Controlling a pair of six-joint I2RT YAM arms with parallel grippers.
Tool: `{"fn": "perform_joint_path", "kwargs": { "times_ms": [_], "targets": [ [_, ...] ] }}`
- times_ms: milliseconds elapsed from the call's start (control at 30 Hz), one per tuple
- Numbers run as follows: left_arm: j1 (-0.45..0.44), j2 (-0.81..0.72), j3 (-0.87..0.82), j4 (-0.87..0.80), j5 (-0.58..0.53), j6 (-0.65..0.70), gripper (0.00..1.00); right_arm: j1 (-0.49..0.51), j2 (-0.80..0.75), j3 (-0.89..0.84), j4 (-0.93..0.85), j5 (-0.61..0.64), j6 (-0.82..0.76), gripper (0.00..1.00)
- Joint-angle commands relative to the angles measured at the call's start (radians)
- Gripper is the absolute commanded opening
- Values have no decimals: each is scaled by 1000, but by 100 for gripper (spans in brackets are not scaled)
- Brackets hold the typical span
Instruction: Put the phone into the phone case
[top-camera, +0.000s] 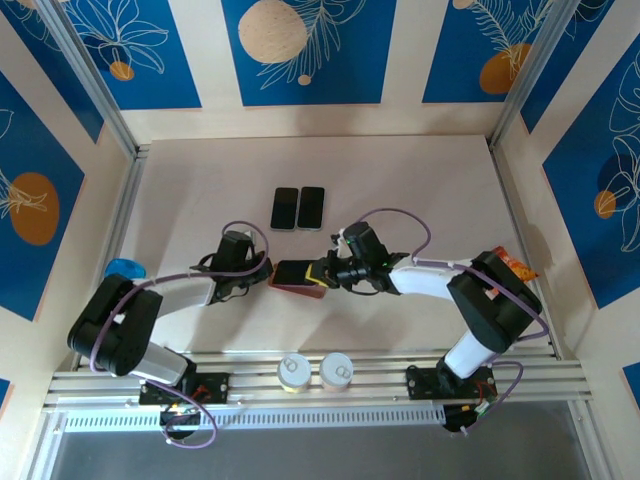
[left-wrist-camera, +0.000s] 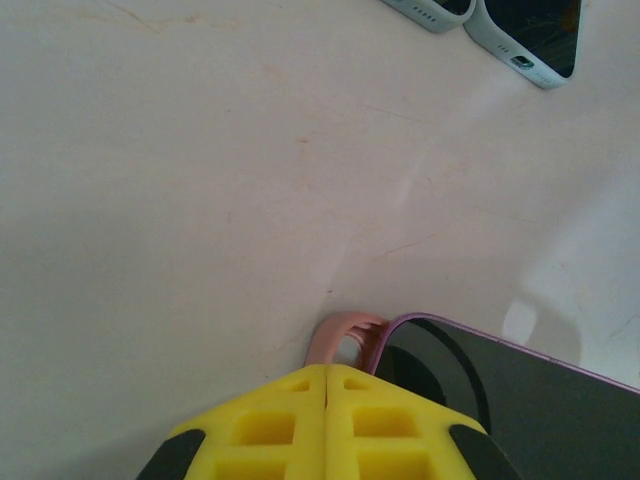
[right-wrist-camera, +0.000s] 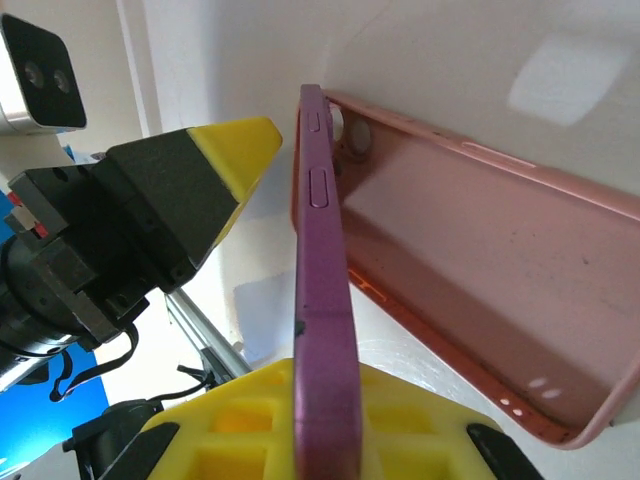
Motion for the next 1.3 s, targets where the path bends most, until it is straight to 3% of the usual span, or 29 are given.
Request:
{"fn": "perform_joint_path", "kwargs": {
  "times_ms": [0, 1267],
  "targets": [
    [12, 12, -15, 22, 23, 11, 0, 9, 13, 23, 43, -13, 14, 0],
    [12, -21, -128, 85, 59, -65, 0, 18, 129, 8, 19, -7, 47, 0]
  ]
}}
